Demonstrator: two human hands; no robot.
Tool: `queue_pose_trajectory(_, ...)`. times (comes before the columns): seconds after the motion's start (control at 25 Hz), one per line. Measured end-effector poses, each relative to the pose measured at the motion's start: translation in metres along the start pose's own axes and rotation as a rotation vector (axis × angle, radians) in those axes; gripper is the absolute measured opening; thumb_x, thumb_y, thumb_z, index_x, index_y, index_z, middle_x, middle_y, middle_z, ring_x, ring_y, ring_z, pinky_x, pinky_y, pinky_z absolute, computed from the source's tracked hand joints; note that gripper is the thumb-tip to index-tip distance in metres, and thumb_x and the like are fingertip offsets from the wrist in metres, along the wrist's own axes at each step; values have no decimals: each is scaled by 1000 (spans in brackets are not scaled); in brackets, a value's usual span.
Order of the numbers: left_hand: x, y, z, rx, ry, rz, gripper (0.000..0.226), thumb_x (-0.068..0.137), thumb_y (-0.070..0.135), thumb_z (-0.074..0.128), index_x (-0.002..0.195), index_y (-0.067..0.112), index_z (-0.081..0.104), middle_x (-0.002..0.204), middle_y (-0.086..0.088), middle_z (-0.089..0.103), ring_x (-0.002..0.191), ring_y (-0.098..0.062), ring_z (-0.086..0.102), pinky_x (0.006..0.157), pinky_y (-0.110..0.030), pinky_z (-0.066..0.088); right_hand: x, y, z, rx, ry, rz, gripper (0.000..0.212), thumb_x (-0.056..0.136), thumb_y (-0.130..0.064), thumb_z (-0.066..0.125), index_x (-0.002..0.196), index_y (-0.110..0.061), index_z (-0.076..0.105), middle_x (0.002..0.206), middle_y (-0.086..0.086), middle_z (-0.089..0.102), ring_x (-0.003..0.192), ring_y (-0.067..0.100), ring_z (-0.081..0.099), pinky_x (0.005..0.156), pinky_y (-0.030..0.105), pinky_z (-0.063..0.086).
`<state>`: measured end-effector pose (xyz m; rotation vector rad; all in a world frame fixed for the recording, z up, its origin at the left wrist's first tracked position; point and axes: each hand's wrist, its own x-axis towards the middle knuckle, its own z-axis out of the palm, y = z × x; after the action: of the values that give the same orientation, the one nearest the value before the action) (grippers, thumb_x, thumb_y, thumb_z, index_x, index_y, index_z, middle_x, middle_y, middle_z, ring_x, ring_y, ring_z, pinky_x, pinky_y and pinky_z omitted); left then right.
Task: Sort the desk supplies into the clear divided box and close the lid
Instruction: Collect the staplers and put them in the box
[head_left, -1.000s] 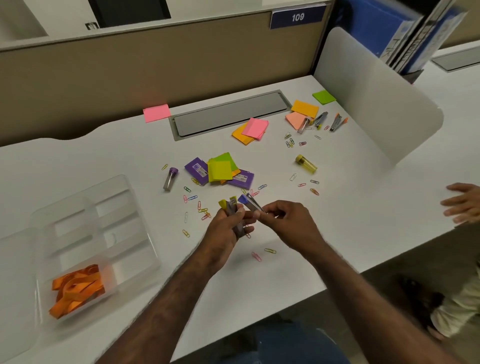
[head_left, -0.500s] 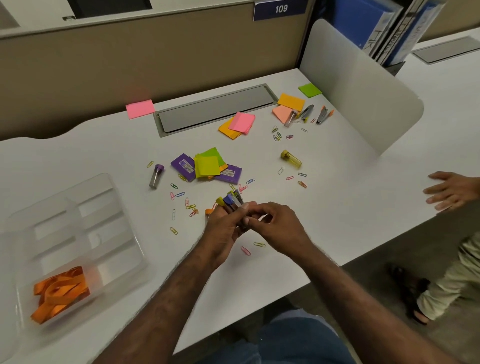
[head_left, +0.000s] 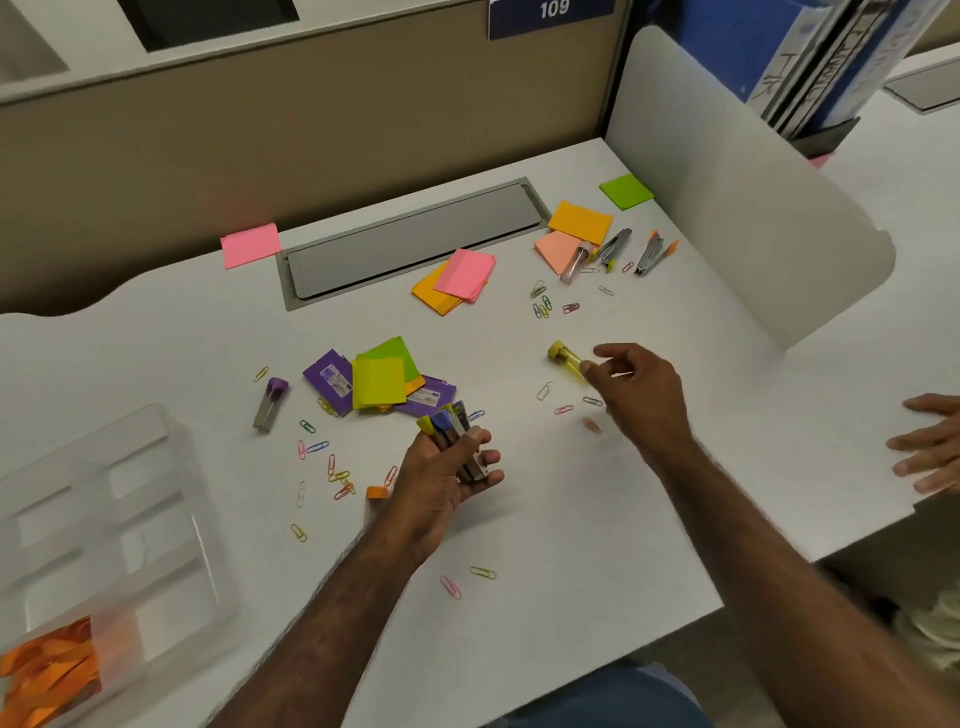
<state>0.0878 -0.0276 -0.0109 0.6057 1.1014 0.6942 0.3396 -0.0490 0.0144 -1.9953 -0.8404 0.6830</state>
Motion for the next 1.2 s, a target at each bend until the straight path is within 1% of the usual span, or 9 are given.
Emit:
queue_pose_trajectory(0.08, 15, 4, 10, -12, 6, 1, 28, 96, 17, 69, 121, 6, 62, 103, -9, 75, 89, -24, 76, 75, -43, 62, 44, 7, -10, -40, 108, -28, 29, 87, -39, 78, 112, -25, 74, 89, -8, 73, 85, 5, 66, 84, 30, 54)
queue_pose_trajectory(0.2, 36, 7, 24, -27, 22, -3, 27, 96, 17, 68, 120, 4, 62, 103, -10, 75, 88, -24, 75, 75, -42, 62, 111, 20, -17, -90, 220, -41, 37, 88, -43, 74, 119, -23, 71, 105, 1, 72, 97, 16, 66, 86, 28, 50)
queue_pose_trajectory(0.32, 52, 8, 38, -36, 43, -2, 30, 94, 17, 69, 120, 6, 61, 100, -8, 76, 86, -23, 75, 74, -42, 62, 170, 26, -18, -154, 259, -6, 56, 86, -52, 73, 132, -22, 63, 118, 6, 66, 106, 17, 61, 87, 26, 42)
queue_pose_trajectory(0.44, 63, 7, 48, -44, 75, -11, 24, 96, 14, 66, 119, 8, 61, 98, -8, 76, 84, -24, 76, 71, -43, 63, 217, 28, -15, -208, 234, 56, 73, 86, -55, 72, 146, -20, 50, 134, 13, 56, 120, 27, 59, 101, 33, 44)
queue_pose_trajectory(0.56, 67, 5, 56, -35, 91, -15, 17, 98, 14, 64, 114, 9, 62, 98, -9, 75, 83, -24, 75, 73, -45, 64, 244, 31, -9, -355, 179, 62, 71, 90, -51, 69, 149, -21, 46, 141, 18, 46, 127, 39, 54, 107, 43, 44)
queue_pose_trajectory(0.68, 69, 5, 63, -25, 100, -14, 14, 98, 16, 64, 111, 10, 63, 97, -8, 76, 85, -25, 75, 76, -48, 64, 254, 31, -4, -506, 132, 33, 54, 93, -40, 65, 142, -19, 53, 140, 21, 45, 130, 43, 46, 106, 47, 43)
queue_pose_trajectory(0.84, 71, 7, 71, -16, 103, 1, 14, 99, 15, 62, 113, 11, 62, 98, -8, 76, 87, -26, 76, 78, -49, 65, 242, 32, -9, -459, 116, 7, 46, 86, -20, 63, 131, -17, 58, 132, 19, 53, 123, 41, 52, 100, 43, 45)
queue_pose_trajectory(1.04, 69, 8, 84, -16, 100, -8, 29, 98, 14, 65, 124, 5, 59, 106, -13, 73, 91, -27, 75, 80, -49, 64, 181, 36, -10, -181, 57, 8, 42, 83, -26, 70, 123, -22, 60, 108, 2, 70, 96, 23, 67, 78, 28, 48)
queue_pose_trajectory(1.2, 69, 9, 95, 7, 86, -14, 46, 90, 18, 73, 130, 5, 56, 117, -16, 74, 99, -29, 76, 80, -48, 64, 106, 27, -1, 147, -111, -25, 38, 81, -29, 77, 115, -26, 62, 92, -9, 69, 71, 3, 64, 62, 24, 54)
